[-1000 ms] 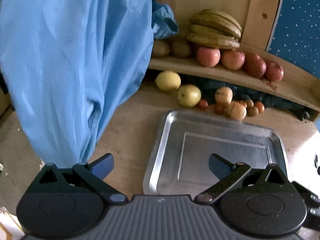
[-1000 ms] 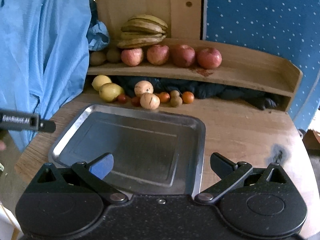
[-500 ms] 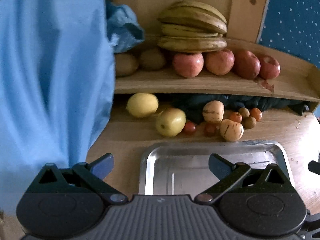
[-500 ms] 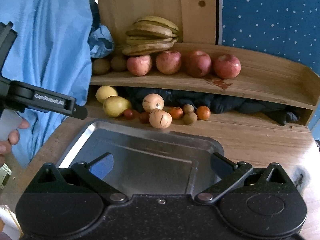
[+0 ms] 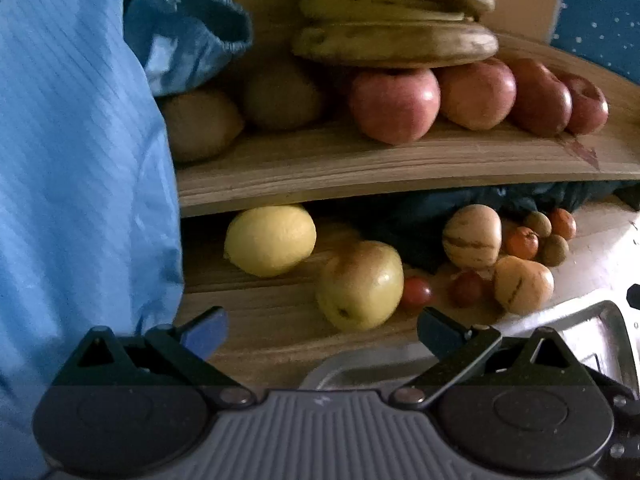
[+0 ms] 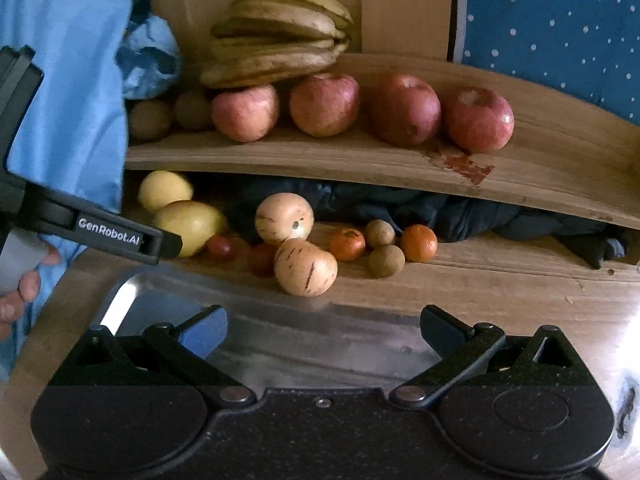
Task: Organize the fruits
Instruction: 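Move both tools past the tray toward the fruit under the shelf, then close the left tool on the yellow-green pear while the right tool grasps the speckled fruit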
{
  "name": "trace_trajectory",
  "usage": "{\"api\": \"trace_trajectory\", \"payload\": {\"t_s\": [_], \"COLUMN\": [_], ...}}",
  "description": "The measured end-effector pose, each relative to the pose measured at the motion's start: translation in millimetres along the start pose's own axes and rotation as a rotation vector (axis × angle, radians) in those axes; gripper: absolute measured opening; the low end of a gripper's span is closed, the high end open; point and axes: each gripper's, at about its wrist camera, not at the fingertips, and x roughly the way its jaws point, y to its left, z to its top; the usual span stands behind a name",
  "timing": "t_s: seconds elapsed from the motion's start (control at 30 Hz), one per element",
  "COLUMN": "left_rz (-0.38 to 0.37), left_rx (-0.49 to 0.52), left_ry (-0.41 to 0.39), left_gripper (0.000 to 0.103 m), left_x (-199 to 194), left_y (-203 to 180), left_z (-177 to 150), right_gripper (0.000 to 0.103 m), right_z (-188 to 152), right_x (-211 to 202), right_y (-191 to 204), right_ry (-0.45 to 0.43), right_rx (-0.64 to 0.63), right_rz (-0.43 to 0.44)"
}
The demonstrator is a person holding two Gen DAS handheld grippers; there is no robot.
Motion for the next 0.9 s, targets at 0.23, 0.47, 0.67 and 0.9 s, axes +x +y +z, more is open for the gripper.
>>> {"api": "trace_trajectory", "payload": {"t_s": [0.23,0.47,0.67,0.9], "left_rz": [-0.065,-0.08,-0.127,-0.171], "left_rx": [0.002,0.001,-0.027,-0.076], "left_ry": [0.023,0.033,0.032,0.033], "left_gripper": [0.1,0.094,0.085,0.076], "left_x": [18.6,32.4,40.9,49.2], "left_y": [5.8,4.5,1.8,13.8], "left_z": [7.6,14.9,19.4,20.2], "right_gripper": [0.092,0.084,0.077,0.064], "right_z": [12.0,18.4,23.5,29.5], "right_x": [23.9,41.0,54.4,65.2], "right_y": [-1.6,0.8,1.0,7.6], "right_ry": [0.014,0.036,0.056,0.076], "right_rx": [0.041,0.071,0.104,0.105], "right_rz": [-0.013,-0.011,0.003,0.022]}}
